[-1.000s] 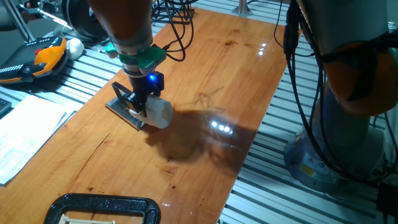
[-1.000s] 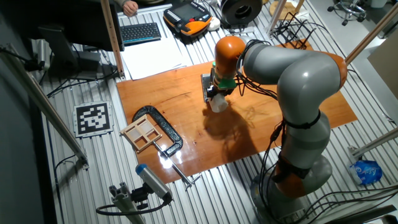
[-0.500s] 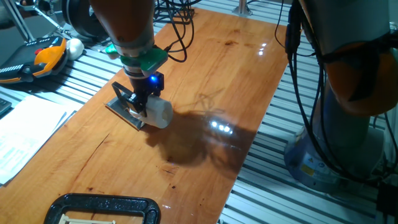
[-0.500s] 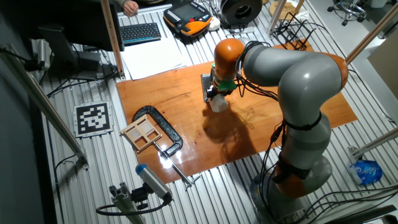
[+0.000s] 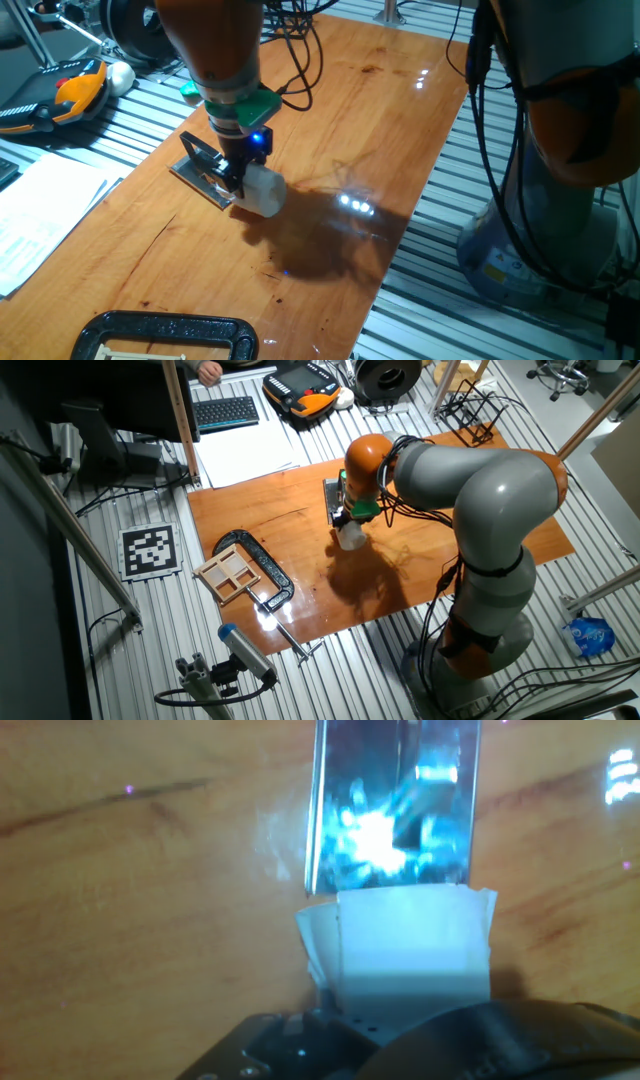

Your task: Take the roll of paper down from the shelf

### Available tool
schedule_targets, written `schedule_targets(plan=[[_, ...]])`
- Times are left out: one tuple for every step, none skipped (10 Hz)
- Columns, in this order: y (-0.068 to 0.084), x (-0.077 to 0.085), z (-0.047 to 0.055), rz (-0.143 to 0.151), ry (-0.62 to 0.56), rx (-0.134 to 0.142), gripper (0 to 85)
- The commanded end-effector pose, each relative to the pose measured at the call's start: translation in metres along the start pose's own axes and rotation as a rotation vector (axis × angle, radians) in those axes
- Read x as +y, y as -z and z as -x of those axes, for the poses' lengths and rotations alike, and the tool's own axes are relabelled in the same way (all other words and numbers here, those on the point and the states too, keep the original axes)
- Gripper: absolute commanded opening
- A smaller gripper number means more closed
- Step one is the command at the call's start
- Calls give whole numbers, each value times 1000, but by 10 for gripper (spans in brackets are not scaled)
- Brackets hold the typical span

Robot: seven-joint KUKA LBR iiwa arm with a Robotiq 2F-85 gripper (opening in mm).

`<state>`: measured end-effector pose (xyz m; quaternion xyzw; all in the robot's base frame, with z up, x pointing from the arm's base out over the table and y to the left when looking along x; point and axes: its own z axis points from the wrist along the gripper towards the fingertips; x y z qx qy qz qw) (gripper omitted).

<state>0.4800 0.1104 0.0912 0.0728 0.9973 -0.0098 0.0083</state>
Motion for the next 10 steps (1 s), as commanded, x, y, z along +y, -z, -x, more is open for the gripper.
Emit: schedule_targets(plan=[[0, 0, 0, -1, 1, -5, 510], [-1, 0, 0, -11, -7, -13, 680], [0, 0, -2, -14, -16, -23, 680], [-1, 0, -4, -21, -23, -35, 850], [-2, 0, -5, -20, -27, -46, 850], [-2, 0, -5, -23, -23, -54, 850], [-2, 0, -5, -20, -17, -57, 850], [-2, 0, -5, -22, -4, -66, 850], [-1, 0, -5, -22, 7, -74, 850], [1, 0, -6, -23, 10, -74, 850]])
